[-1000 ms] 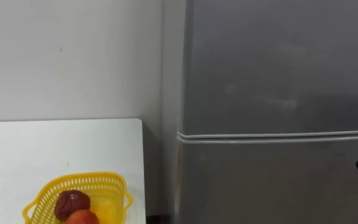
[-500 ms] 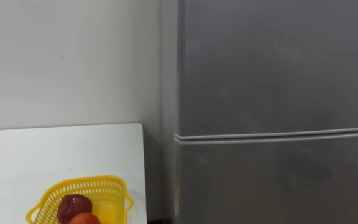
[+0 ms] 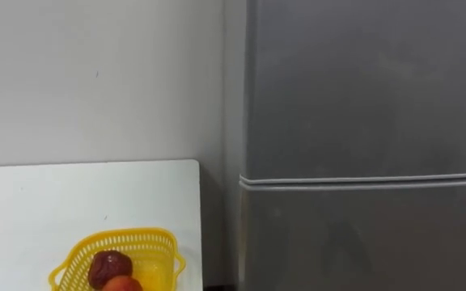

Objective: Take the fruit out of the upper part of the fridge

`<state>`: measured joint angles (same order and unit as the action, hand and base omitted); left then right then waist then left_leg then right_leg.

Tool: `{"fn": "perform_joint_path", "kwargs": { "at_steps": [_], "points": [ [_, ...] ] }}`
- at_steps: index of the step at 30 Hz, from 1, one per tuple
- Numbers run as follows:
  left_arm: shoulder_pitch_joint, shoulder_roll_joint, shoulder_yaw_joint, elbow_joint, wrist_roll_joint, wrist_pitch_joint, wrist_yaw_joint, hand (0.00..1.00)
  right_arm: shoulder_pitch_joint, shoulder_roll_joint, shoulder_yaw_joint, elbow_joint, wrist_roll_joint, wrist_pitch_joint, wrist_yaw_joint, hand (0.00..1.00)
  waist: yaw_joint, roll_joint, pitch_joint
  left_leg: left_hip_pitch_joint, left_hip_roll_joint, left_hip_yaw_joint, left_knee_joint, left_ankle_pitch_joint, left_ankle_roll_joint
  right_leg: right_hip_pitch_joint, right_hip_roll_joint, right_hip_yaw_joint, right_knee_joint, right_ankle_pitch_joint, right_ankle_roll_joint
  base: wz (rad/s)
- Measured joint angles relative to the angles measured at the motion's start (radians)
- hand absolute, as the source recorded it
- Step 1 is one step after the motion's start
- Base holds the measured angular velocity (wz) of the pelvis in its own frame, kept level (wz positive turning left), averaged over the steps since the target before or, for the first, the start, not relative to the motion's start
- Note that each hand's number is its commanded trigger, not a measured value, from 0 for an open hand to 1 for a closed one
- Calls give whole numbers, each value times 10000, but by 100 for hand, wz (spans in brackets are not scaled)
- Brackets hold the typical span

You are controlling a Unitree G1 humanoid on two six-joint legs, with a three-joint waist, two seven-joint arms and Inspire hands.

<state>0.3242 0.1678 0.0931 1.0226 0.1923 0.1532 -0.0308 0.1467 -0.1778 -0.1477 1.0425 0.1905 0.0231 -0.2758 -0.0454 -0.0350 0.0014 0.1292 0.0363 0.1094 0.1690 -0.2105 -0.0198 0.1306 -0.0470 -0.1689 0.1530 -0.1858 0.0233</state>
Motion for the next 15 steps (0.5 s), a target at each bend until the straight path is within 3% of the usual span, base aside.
{"fn": "perform_joint_path", "kwargs": {
  "at_steps": [15],
  "points": [
    [-33,-65,-4,-1,0,205,-30,0,-23,220,179,1591,24,231,1162,0,17,66,0,-17,17,-54,-17,-13,-18,-8,35,8,-14,-25,-16,0]
  ]
}}
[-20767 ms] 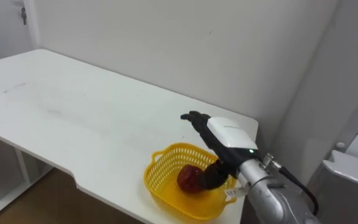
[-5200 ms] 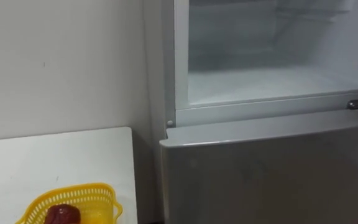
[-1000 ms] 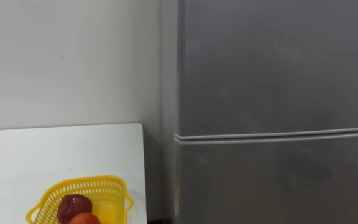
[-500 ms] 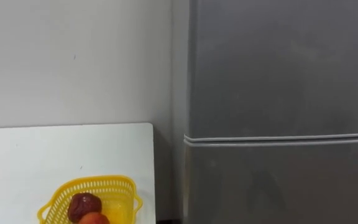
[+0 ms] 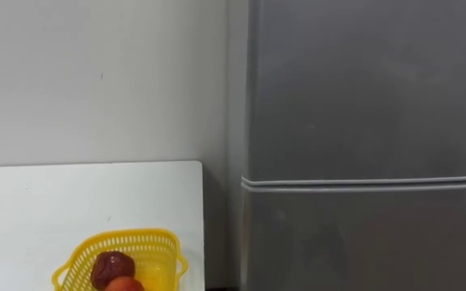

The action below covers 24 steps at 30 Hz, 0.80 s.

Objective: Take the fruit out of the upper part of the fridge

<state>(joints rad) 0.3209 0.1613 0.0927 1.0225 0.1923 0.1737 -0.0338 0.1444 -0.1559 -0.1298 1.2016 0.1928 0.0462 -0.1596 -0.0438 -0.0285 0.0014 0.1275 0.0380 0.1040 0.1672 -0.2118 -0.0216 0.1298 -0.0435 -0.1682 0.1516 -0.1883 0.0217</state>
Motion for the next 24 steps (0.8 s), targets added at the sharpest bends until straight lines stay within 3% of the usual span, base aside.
{"fn": "perform_joint_path", "kwargs": {
  "at_steps": [7,24],
  "points": [
    [-43,-101,2,154,-13,96,-95,0,29,56,2,71,118,16,222,0,-15,52,4,31,-2,4,2,0,0,25,-3,8,-1,-1,-1,0],
    [-63,-279,31,272,214,610,-192,0,350,239,-6,449,763,566,1099,0,-31,95,10,69,-11,-128,24,1,0,160,-17,-142,-13,-10,-6,2]
  ]
}}
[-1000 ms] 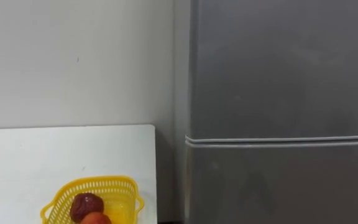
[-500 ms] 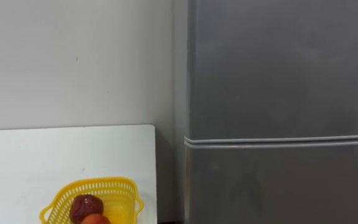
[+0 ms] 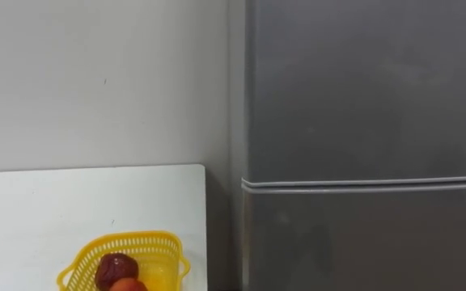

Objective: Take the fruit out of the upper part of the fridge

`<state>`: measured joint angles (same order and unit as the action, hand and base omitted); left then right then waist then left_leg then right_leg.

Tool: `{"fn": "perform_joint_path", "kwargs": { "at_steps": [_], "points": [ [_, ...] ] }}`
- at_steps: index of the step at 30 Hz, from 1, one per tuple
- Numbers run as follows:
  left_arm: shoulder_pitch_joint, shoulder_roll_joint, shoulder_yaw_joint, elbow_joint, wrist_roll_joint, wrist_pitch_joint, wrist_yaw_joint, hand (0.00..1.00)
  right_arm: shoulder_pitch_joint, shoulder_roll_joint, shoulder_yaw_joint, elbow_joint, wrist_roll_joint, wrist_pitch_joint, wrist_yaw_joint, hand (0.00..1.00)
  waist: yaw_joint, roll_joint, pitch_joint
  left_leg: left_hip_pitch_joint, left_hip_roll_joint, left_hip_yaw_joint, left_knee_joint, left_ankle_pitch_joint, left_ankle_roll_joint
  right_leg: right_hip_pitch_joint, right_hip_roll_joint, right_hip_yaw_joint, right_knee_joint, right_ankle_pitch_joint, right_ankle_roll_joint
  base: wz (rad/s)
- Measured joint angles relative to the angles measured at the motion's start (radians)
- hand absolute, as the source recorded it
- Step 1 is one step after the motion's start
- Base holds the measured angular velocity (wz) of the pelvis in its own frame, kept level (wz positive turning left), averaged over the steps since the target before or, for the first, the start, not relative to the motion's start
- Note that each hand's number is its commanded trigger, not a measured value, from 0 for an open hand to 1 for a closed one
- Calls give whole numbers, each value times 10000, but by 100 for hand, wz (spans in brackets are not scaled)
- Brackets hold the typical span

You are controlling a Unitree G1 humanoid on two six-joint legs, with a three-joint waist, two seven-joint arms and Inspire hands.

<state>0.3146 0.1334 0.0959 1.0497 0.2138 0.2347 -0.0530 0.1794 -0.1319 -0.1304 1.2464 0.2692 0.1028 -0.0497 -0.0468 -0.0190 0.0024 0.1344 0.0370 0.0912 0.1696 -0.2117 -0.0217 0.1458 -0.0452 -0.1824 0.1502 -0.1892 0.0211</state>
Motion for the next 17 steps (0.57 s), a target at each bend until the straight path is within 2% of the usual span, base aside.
{"fn": "perform_joint_path", "kwargs": {
  "at_steps": [17],
  "points": [
    [-132,-6,-72,50,243,220,-52,0,-20,-16,181,69,-790,443,325,0,28,-66,11,-7,-12,-20,22,1,1,-32,-9,24,23,-12,0,0]
  ]
}}
